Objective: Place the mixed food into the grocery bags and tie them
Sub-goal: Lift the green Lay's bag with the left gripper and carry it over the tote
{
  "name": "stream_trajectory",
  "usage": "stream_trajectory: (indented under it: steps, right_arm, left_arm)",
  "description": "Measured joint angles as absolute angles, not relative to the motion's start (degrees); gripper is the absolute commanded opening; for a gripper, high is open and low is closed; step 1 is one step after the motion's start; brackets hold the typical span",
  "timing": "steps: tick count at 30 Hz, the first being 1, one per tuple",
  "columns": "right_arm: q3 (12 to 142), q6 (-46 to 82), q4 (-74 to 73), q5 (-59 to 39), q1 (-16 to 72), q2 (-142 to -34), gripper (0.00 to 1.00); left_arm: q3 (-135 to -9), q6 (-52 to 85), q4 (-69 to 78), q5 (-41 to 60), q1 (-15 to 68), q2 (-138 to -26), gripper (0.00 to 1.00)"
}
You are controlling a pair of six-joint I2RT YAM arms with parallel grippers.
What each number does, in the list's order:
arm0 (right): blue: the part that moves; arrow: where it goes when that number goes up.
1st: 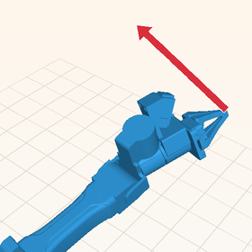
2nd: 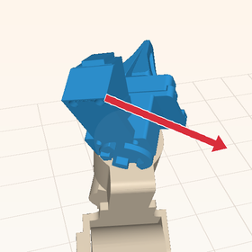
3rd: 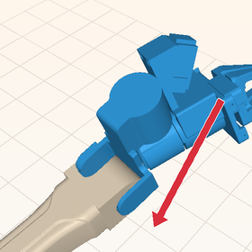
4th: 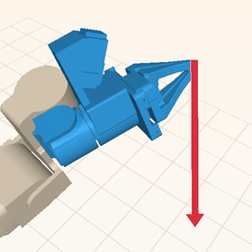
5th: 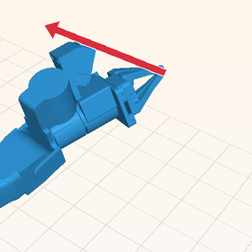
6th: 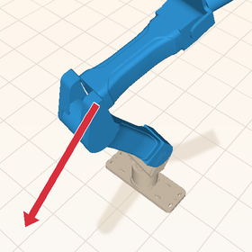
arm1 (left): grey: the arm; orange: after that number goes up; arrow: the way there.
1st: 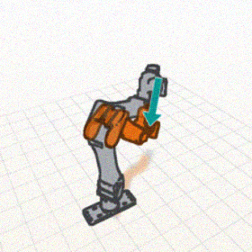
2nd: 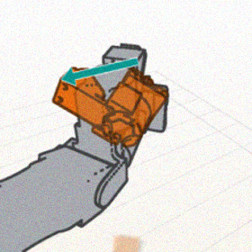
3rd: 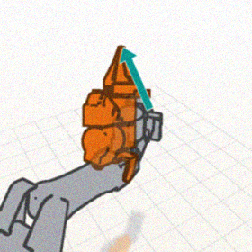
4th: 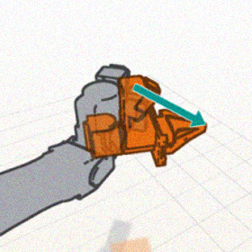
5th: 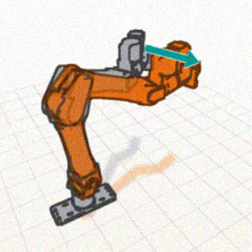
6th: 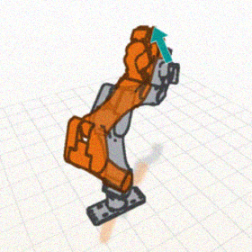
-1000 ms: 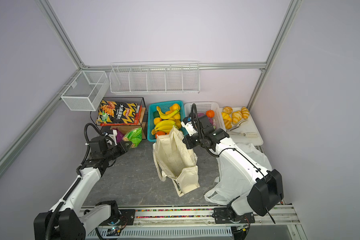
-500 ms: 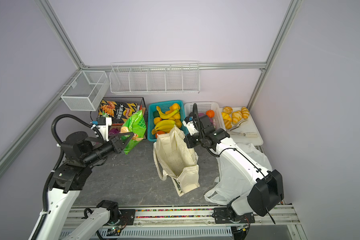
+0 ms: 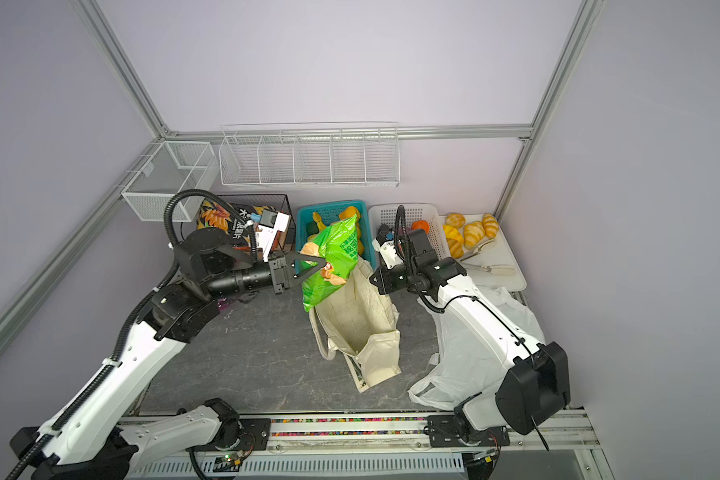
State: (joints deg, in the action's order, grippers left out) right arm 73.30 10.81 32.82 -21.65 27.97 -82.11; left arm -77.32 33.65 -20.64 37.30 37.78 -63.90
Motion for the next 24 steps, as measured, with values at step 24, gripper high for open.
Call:
stream_trajectory:
  steps: [24]
  right_arm:
    - [70.5,16.1,29.2,-26.0,22.4,-80.1,0.07]
  left_arm:
    - [-57.5,40.3,-15.4,29.4,38.2,-57.6,0.0]
